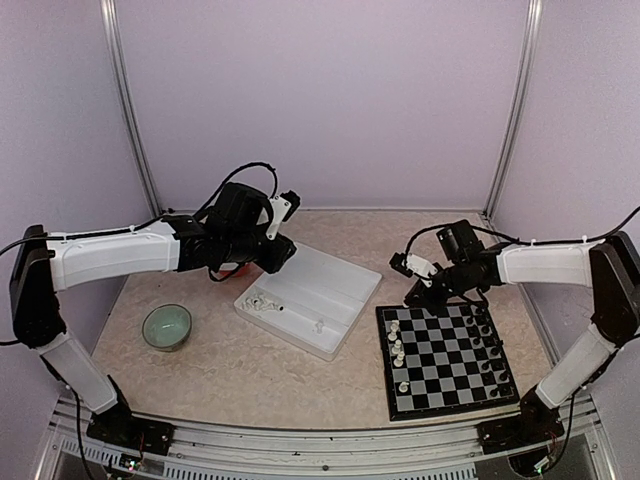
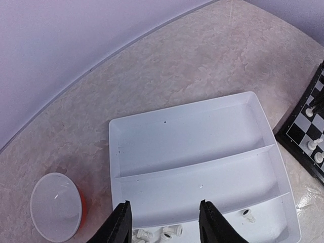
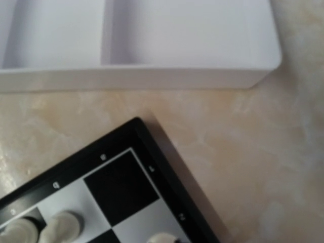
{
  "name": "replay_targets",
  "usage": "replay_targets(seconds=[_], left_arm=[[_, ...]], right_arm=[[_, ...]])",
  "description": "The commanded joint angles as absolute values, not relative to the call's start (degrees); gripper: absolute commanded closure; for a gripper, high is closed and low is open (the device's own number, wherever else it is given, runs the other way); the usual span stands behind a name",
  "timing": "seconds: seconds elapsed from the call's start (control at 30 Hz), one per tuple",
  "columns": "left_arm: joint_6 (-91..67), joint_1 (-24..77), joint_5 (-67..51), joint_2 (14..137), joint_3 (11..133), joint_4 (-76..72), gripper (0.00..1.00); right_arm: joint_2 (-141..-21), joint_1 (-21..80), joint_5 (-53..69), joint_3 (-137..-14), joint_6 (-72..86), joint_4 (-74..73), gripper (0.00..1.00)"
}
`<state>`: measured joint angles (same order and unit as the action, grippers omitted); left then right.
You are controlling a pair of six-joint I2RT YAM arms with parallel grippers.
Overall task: Set up the chess pieces on the board
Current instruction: Place the pawn on a2.
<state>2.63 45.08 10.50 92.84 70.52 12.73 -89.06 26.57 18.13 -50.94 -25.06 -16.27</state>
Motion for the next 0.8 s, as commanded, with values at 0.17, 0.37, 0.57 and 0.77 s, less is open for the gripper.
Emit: replay_targets(seconds=[0.17, 0.37, 0.57, 0.77], left_arm=[[2.5, 45.3, 12.6, 91.9, 70.5, 14.0, 0.54], [2.6, 45.3, 13.0, 92.1, 70.5, 14.2, 0.54], [2.6, 45.3, 13.1, 92.4, 70.6, 14.3, 0.54], [2.6, 45.2, 13.2, 92.4, 70.7, 14.3, 0.54]], right_arm=[[-92.7, 27.9, 20.1, -51.3, -25.7, -14.4, 1.00], [-94.8, 28.6, 19.5, -51.6, -25.9, -14.8, 1.00], [-94.6, 28.7, 18.1, -51.3, -25.8, -15.0, 0.98], [-93.2, 28.7, 16.5, -50.2, -25.9, -14.6, 0.98]])
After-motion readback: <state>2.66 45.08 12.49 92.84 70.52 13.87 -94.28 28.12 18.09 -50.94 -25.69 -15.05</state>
